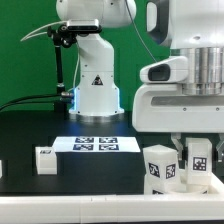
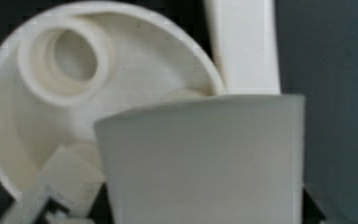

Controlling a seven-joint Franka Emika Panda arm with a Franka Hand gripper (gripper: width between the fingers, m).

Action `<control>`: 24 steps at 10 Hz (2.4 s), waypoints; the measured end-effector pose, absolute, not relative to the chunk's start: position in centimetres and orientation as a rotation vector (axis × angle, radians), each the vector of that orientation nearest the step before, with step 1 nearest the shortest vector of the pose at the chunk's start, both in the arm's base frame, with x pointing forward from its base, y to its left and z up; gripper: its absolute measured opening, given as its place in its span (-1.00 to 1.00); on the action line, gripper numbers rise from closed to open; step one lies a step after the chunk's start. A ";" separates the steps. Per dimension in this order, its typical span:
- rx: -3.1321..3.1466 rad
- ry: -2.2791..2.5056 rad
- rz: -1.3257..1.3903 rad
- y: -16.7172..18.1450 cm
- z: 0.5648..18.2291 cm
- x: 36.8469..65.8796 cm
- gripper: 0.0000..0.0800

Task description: Assemble stool

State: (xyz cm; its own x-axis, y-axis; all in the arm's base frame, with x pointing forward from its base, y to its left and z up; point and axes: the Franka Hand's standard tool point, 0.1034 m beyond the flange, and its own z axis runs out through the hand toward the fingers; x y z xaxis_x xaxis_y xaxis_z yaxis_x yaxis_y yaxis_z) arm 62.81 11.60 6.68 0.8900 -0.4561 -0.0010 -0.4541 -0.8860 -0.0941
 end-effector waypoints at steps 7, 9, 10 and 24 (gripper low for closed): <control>-2.626 1.473 0.035 11.5 6.7 62.9 -0.15; -2.274 1.922 0.053 11.3 6.8 62.8 -0.15; -2.018 2.144 0.079 11.4 6.4 62.6 -0.15; -1.109 2.606 0.117 12.2 6.5 62.9 -0.15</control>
Offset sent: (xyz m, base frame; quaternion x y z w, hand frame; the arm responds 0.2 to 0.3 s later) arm 0.0000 0.0000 0.0000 0.0000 0.0000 0.1296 0.9916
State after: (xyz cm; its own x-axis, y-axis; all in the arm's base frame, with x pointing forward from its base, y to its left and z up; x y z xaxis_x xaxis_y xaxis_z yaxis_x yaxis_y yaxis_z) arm 62.94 12.19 6.47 -0.6542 -0.6901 -0.3095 -0.7150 0.6977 -0.0444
